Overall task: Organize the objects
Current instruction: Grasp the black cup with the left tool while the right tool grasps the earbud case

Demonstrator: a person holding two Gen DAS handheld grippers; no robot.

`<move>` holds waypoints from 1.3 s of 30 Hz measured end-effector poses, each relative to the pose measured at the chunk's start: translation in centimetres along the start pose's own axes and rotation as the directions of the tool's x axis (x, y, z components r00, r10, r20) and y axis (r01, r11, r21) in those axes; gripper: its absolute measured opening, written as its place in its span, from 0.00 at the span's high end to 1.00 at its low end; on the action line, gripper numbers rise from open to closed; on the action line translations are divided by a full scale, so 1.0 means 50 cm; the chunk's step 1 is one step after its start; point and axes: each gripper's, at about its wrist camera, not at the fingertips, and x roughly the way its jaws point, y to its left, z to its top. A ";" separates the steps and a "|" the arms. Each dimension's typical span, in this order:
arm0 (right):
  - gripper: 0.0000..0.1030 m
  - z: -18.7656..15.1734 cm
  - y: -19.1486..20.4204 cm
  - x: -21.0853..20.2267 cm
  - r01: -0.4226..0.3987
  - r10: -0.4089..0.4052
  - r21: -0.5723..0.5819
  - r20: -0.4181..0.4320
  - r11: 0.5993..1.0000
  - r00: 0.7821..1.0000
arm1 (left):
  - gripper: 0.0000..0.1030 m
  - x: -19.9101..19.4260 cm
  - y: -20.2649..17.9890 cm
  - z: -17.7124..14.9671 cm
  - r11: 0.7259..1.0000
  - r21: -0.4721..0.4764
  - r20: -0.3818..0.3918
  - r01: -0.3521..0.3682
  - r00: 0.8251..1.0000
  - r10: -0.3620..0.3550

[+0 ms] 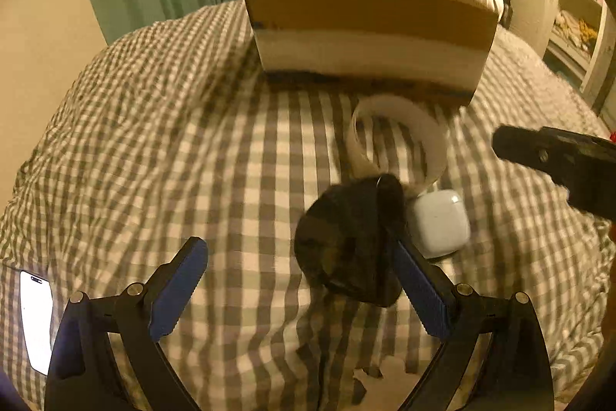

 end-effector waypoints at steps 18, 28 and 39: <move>0.24 -0.070 0.076 0.072 -0.078 0.067 -0.094 -0.113 0.992 0.991 | 0.89 -0.054 0.041 0.012 1.000 0.008 0.040 -0.005 0.999 0.005; 0.45 -0.081 0.114 0.137 -0.015 -0.008 -0.133 -0.177 0.991 0.984 | 0.89 -0.080 0.099 -0.005 1.000 -0.004 0.023 -0.019 1.000 0.019; 0.50 -0.079 0.139 0.048 0.015 -0.047 -0.255 -0.119 0.967 0.992 | 0.89 -0.110 0.089 -0.010 1.000 0.019 0.001 -0.005 1.000 0.005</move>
